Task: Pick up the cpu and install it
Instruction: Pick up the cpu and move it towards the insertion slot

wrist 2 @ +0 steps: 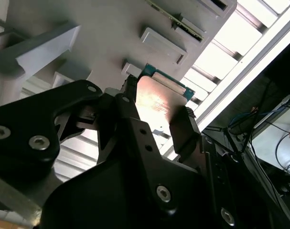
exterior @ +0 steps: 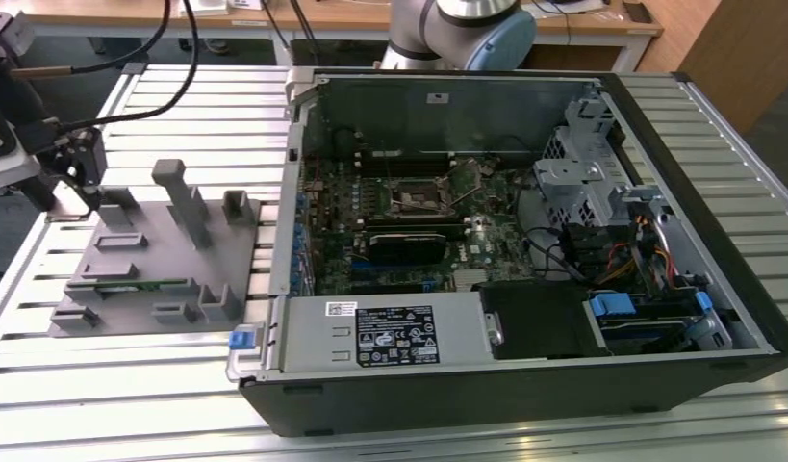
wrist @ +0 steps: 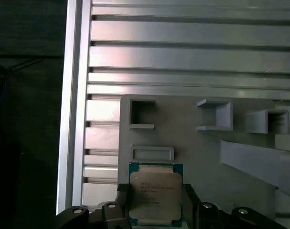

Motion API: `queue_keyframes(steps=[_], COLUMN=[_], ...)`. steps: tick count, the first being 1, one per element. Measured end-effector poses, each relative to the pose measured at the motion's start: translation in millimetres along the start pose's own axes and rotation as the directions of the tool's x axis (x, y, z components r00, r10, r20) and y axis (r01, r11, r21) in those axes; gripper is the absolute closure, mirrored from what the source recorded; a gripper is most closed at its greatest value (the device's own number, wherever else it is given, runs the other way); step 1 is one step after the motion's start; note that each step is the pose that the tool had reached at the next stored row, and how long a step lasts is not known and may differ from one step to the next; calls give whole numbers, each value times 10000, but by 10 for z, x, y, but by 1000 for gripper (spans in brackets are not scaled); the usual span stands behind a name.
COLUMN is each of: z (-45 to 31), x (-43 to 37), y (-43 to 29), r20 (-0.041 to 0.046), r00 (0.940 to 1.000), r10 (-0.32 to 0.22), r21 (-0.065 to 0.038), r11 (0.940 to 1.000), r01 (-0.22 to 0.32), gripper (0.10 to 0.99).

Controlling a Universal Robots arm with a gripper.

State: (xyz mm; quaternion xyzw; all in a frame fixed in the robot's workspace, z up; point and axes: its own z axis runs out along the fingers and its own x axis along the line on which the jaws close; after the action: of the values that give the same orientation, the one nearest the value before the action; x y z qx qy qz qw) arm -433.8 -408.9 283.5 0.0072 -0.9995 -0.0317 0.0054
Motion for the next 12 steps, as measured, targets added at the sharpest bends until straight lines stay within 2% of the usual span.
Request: queue_keyframes(steps=[12], z=[-522], x=[6], y=[38], r20=[0], r00=[10000], r10=[1], r21=[0], r11=[10000], r01=[-1], gripper=[561])
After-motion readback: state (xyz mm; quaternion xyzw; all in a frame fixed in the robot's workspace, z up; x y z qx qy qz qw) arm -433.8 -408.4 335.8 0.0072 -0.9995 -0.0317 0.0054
